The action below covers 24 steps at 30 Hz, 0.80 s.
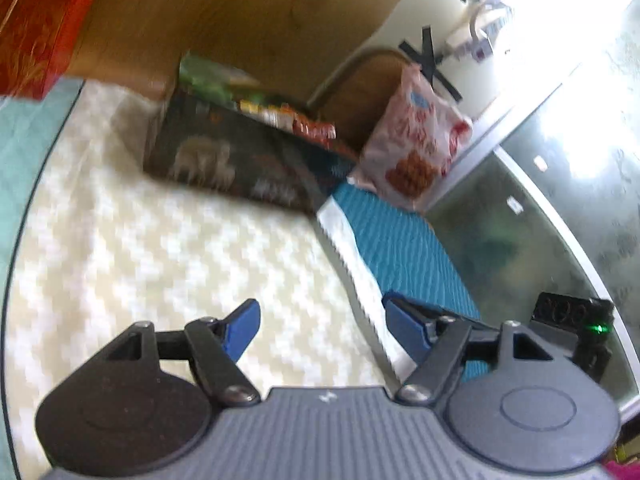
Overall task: Organize snacks
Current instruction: 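Grasp the white cup with yellow lid using the left gripper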
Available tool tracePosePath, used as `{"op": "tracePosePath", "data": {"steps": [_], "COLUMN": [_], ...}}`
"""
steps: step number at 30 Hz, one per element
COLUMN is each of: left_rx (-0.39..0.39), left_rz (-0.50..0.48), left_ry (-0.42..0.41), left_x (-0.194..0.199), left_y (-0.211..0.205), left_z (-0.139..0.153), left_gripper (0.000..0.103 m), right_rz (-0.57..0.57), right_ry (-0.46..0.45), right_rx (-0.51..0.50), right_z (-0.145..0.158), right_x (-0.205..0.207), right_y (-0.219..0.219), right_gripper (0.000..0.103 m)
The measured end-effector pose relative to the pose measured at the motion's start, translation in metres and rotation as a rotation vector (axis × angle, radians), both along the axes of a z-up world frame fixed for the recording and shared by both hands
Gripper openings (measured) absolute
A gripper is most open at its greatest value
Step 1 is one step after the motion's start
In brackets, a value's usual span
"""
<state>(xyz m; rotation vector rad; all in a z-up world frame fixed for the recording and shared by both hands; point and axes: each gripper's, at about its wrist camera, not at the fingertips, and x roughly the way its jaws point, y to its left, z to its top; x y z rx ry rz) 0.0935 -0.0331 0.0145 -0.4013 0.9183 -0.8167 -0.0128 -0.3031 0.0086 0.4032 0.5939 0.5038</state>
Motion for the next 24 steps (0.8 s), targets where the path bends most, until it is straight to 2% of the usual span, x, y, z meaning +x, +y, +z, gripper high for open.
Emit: {"op": "tracePosePath", "data": {"steps": [7,10,13,15,17,18,19,24], "left_rx": [-0.021,-0.031,-0.008,0.014,0.014,0.011,0.009,0.016], "left_rz": [-0.069,-0.097,-0.12,-0.128,-0.132,-0.135,-0.139,-0.093], "left_ry": [0.022,0.036,0.058,0.075,0.077,0.082,0.096,0.071], "left_x": [-0.036,-0.046,-0.052,-0.053,-0.053,-0.051,-0.049,-0.033], "left_y": [0.006,0.004,-0.002,-0.008,-0.011,-0.012,-0.014,-0.017], "left_z": [-0.005,-0.007,-0.015,-0.021,-0.026,-0.027,-0.028,-0.018], "left_gripper": [0.071,0.071,0.071,0.067,0.062,0.054,0.052,0.051], "right_rz": [0.133,0.17,0.189,0.196,0.217,0.225,0.224,0.191], "right_ry": [-0.03,-0.012,-0.013,-0.032,-0.044,-0.048,-0.056,-0.099], "right_rx": [-0.064,-0.129,-0.223,-0.276,-0.307,-0.33,-0.35,-0.397], "right_z": [0.002,-0.006,-0.012,-0.015,-0.016,-0.016,-0.016,-0.008], "right_x": [-0.047,-0.05,-0.05,-0.048,-0.048,-0.045,-0.044,-0.025], "right_y": [0.02,0.031,0.047,0.055,0.061,0.066,0.069,0.077], "right_gripper": [0.05,0.05,0.05,0.05,0.042,0.038,0.037,0.035]}}
